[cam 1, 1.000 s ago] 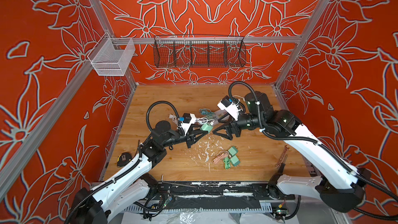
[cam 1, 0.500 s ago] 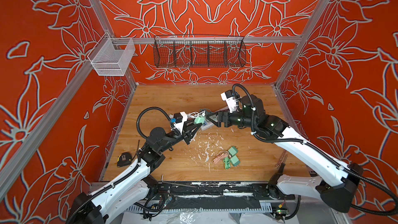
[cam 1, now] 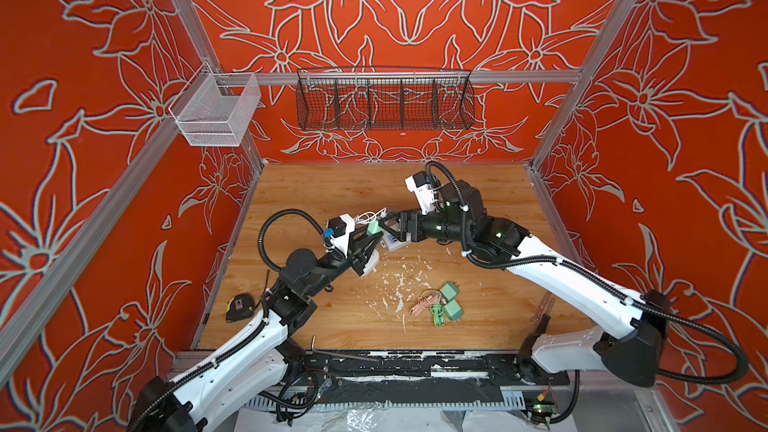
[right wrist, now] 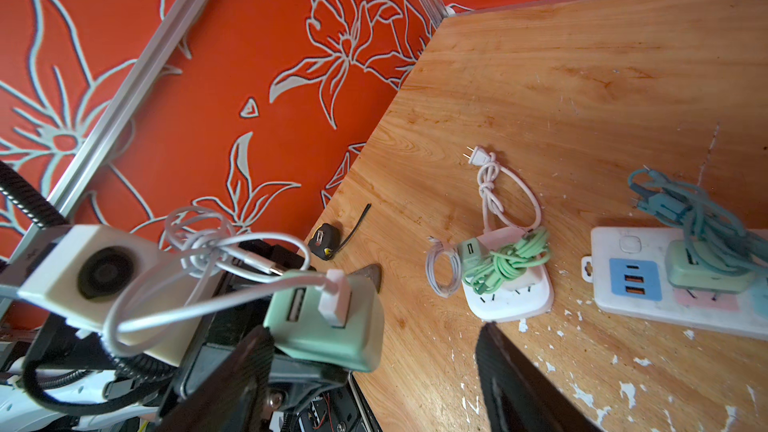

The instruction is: Insert the plug

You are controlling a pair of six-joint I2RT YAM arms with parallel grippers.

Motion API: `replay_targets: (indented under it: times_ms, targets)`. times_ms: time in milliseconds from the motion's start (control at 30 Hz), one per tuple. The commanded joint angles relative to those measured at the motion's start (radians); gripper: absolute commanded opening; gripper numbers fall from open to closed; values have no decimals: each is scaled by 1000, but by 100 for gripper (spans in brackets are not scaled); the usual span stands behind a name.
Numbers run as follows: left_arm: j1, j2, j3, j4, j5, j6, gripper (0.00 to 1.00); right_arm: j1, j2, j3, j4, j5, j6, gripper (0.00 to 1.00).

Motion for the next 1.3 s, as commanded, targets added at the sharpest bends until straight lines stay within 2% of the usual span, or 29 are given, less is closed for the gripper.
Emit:
replay_targets:
  times_ms: [0, 133, 267, 567, 800, 1067, 1267]
  targets:
    - [-4, -19, -3, 28, -8, 20, 0, 14, 15, 38, 31, 22, 20, 77]
    - [-4, -17, -5, 28, 3, 25, 0, 21, 38, 59, 30, 16, 20, 72]
    - [-4, -20, -4, 23, 29, 44, 0, 22, 58, 98, -19, 5, 5, 62]
    - [-4, -22, -4, 12, 65, 70, 0, 18, 141, 319, -357, -78, -103, 51]
    - [-4, -44, -6, -4, 58, 81, 0, 8, 217, 451, -548, -174, -145, 53]
    - [-4, -60, -14, -4, 49, 86, 0, 1, 280, 576, -745, -148, -198, 59]
    - [-4, -69, -20, 0, 48, 88, 0, -6, 297, 596, -782, -135, -210, 61]
